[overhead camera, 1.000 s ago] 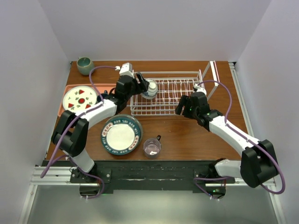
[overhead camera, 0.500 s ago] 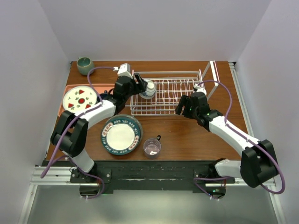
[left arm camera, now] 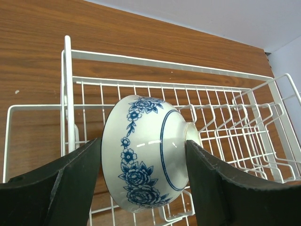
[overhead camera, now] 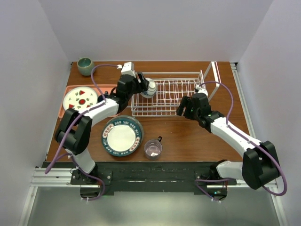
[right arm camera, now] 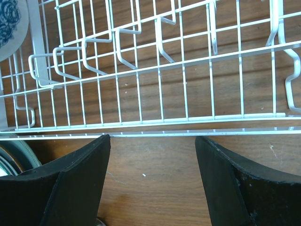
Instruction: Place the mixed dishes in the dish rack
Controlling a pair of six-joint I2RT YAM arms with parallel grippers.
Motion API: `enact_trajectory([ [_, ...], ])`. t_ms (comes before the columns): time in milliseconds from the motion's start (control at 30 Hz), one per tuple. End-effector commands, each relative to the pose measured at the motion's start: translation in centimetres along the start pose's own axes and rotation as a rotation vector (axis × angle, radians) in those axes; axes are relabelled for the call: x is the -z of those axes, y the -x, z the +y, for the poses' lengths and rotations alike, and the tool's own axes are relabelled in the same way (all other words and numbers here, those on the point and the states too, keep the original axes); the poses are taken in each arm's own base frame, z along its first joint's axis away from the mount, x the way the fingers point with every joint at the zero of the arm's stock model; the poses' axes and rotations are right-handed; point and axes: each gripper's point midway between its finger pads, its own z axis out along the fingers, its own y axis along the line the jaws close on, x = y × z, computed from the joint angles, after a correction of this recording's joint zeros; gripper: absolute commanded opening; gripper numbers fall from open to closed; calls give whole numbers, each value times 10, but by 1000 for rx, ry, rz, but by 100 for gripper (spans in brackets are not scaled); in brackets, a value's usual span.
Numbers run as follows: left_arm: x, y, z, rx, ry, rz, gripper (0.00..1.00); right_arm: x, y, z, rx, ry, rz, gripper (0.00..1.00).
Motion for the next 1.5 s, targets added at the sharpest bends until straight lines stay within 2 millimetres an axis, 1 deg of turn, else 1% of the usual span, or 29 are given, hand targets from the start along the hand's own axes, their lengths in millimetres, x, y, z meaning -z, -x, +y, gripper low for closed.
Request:
enact_trajectory([
  [0, -16, 19, -7, -37, -25, -52, 0, -6, -6, -23, -2, -89, -7, 76],
  [100, -23, 10, -3, -51, -11, -25, 0, -7, -7, -23, -1, -90, -6, 76],
  [233, -30, 2, 4, -68, 20, -8, 0, -7, -7, -23, 1, -90, -6, 76],
  [267, -31, 4, 4, -75, 24, -10, 0, -7, -7, -24, 1, -91, -4, 76],
  [367, -33, 1, 8, -80, 45, 3, 1, -7, -6, -24, 1, -93, -6, 76],
  [433, -32, 2, 11, -83, 68, 4, 5, -8, -8, -25, 1, -94, -2, 76],
  [500, -31, -2, 17, -83, 95, 21, 17, -9, -8, -24, 1, -93, -1, 76],
  [533, -32, 1, 19, -82, 121, 14, 21, -9, -9, -25, 0, -94, 1, 76],
  [600, -30, -3, 23, -97, 158, 36, 22, -10, -9, -24, -1, -92, 2, 76],
  [633, -32, 3, 24, -104, 189, 20, 25, -10, -9, -24, 0, -90, 3, 76],
  [667, -30, -3, 26, -120, 210, 44, 32, -10, -9, -24, 0, -90, 3, 76],
  [733, -32, -2, 26, -136, 230, 43, 37, -9, -9, -24, -3, -89, 2, 76],
  [767, -32, -4, 26, -142, 235, 52, 43, -9, -9, -24, -1, -90, 0, 76],
  [833, -33, -7, 27, -145, 239, 60, 47, -9, -9, -24, -2, -91, 0, 76],
  [867, -34, -10, 28, -149, 244, 72, 52, -8, -9, -24, -1, -92, 0, 76],
  [900, -36, -12, 28, -152, 248, 80, 53, -8, -8, -24, -1, -91, -3, 76],
  [967, -35, -15, 33, -156, 271, 96, 61, -8, -9, -25, -3, -95, 0, 76],
  [1067, -36, -16, 37, -162, 295, 94, 64, -8, -9, -25, -3, -93, -1, 76],
  [1100, -34, -19, 42, -172, 319, 110, 65, -8, -9, -24, -2, -91, -1, 76],
  [1200, -33, -20, 47, -180, 346, 112, 69, -9, -9, -25, -2, -91, 2, 76],
  [1333, -31, -21, 52, -196, 376, 114, 77, -8, -9, -25, -3, -90, 1, 76],
  [1400, -31, -21, 51, -198, 377, 115, 79, -9, -9, -25, -3, -90, 2, 76],
  [1467, -31, -22, 51, -202, 380, 114, 84, -9, -10, -24, -3, -89, 4, 76],
])
